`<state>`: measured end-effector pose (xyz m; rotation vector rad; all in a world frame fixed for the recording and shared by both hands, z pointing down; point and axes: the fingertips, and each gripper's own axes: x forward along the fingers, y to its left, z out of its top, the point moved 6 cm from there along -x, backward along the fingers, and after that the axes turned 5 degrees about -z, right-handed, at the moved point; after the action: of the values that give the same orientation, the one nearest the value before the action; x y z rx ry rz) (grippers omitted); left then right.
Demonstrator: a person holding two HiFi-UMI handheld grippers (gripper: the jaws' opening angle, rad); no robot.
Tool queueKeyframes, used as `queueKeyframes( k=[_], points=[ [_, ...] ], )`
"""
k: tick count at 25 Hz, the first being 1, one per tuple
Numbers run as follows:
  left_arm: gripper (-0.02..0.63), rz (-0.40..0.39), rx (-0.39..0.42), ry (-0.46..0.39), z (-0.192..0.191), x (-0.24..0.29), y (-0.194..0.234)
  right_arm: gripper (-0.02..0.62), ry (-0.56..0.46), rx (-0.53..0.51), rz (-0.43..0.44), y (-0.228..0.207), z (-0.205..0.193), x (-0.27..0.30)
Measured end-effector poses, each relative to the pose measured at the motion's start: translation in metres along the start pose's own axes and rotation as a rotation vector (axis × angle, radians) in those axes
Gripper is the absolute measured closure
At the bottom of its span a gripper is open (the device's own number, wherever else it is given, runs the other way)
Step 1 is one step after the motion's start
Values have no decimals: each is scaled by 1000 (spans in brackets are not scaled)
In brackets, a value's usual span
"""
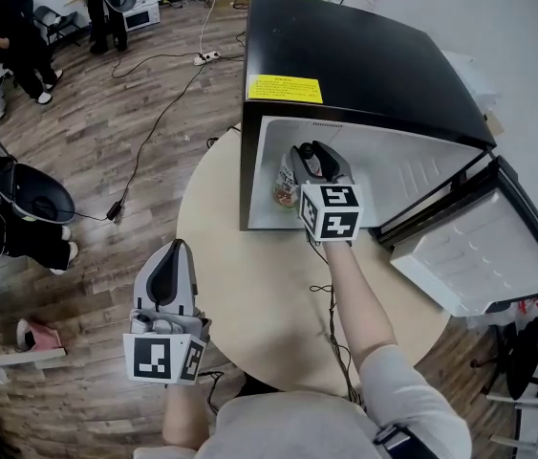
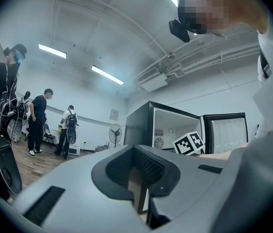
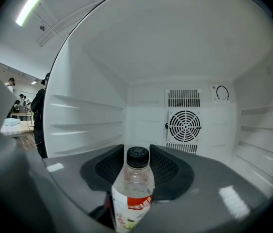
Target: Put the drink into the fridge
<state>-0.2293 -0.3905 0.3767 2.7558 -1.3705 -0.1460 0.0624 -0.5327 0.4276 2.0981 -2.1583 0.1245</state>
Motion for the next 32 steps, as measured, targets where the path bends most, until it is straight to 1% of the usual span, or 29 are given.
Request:
queueKeyframes(
  k=[4,5,8,9,12,16,24,32],
  points=[
    [598,-4,6,-11,4,-1,-8,424,-33,-9,15,3,7,-22],
    [598,-7,8,-15,6,-1,-11,442,-42,-9,19,3,8,-29],
    [598,-17,16,-26,10,-1,-22,578,-68,0,40,2,11,-50],
    [598,-21,18,-30,11,0,-26,584,-76,4,53,2,12,-57],
    [598,-30,23,-42,16,0,-37,584,-96,10,89,4,16,-78],
    [598,-35,28,-59,23,0,-51,584,-125,11,104,2,22,-107],
    [598,-43,43,-89,35,-3,-86,584,-156,76,150,-10,29,-167],
    [598,-43,52,-118,47,-16,-121,584,-203,60,157,-25,42,-227]
  ],
)
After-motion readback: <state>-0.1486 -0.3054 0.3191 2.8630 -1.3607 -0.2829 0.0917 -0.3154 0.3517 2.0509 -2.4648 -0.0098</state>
